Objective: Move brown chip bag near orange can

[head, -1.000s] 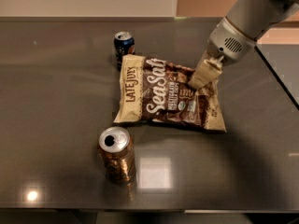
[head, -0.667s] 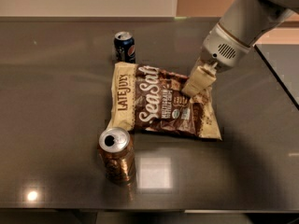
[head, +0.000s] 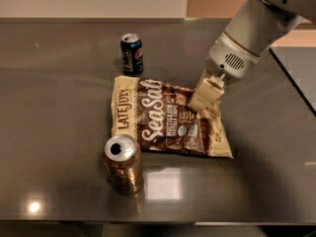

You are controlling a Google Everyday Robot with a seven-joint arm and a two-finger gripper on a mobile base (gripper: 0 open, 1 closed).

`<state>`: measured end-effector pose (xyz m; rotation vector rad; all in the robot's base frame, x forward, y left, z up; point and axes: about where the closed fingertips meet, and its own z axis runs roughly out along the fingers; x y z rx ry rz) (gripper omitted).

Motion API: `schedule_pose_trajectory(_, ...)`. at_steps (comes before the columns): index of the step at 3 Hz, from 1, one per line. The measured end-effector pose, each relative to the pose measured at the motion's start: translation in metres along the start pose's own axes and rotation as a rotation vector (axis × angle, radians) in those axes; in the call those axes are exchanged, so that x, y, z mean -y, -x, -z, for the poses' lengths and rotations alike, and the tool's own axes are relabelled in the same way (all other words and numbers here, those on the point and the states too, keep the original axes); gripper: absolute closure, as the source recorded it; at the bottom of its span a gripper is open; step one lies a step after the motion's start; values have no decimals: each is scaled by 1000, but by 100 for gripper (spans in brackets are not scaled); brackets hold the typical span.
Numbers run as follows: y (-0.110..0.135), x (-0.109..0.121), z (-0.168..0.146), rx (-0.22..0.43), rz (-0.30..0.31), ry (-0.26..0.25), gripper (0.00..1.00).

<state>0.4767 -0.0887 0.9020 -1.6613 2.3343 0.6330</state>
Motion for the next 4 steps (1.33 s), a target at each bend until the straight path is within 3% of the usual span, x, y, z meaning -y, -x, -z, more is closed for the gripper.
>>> schedule_pose_trajectory(2,5,3,0,15,4,-18,17)
schedule_pose_trajectory(3,8,4,0,20,6,-25,0)
schedule_pose_trajectory(4,8,4,0,21,6,-26,0)
